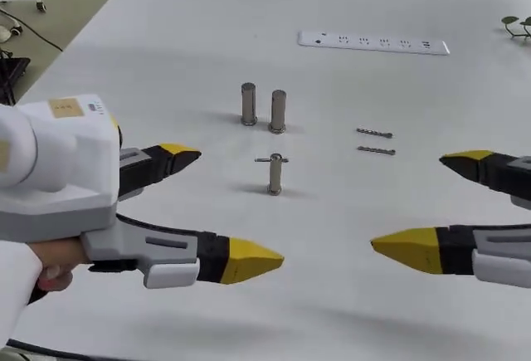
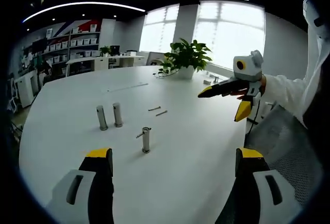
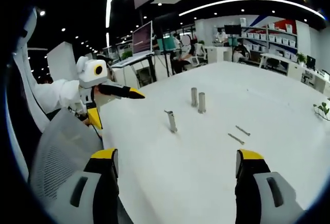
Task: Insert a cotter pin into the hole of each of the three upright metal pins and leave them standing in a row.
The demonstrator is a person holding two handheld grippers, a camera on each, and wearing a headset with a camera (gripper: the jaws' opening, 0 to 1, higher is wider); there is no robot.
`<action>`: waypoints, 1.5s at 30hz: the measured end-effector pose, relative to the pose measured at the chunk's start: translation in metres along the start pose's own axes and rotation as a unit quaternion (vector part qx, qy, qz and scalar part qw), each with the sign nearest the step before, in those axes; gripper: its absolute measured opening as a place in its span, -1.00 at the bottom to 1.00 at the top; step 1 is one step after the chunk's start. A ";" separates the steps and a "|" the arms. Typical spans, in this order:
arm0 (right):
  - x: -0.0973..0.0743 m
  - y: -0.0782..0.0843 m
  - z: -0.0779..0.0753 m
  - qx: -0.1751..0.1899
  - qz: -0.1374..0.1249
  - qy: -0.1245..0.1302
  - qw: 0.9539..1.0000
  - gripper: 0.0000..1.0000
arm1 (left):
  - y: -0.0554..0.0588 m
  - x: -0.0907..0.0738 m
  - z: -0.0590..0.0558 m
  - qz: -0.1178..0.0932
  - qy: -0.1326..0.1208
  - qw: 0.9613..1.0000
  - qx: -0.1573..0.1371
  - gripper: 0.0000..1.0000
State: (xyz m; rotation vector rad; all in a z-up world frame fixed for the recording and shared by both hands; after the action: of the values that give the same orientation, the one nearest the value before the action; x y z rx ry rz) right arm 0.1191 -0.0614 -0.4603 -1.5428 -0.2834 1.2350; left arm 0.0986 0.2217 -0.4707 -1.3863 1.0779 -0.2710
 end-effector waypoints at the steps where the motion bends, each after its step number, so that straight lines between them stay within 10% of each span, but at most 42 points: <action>1: -0.002 0.001 0.000 0.004 0.000 0.002 1.000 0.87 | 0.000 -0.001 0.000 -0.002 -0.003 1.000 -0.003 0.97; 19: -0.030 0.023 -0.003 0.040 0.001 0.045 0.998 0.92 | -0.005 -0.007 0.004 -0.008 -0.024 0.999 -0.027 0.93; 31: -0.046 0.041 -0.013 0.068 0.007 0.074 0.995 0.90 | -0.029 0.015 0.021 -0.015 -0.023 0.999 -0.023 0.78; 40: -0.058 0.058 -0.015 0.093 0.003 0.094 0.991 0.86 | -0.066 0.040 0.040 -0.090 -0.029 0.994 -0.049 0.66; 45: -0.062 0.059 -0.016 0.104 -0.007 0.101 0.989 0.84 | -0.075 0.054 0.055 -0.098 -0.050 0.993 -0.043 0.61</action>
State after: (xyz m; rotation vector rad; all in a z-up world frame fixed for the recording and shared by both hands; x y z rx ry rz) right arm 0.0811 -0.1385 -0.4772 -1.4682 -0.0324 1.0509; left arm 0.1991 0.2012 -0.4394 -1.5692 0.8810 -0.2984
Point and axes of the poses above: the centre of the closed fingertips' face, and the gripper's own axes: x roughly forward along the fingers, z roughly to its left, y roughly out of its underside, the point moved 9 cm from there along -x, roughly backward along the fingers, and after that the axes turned 3 degrees about z, right-handed, at the moved point
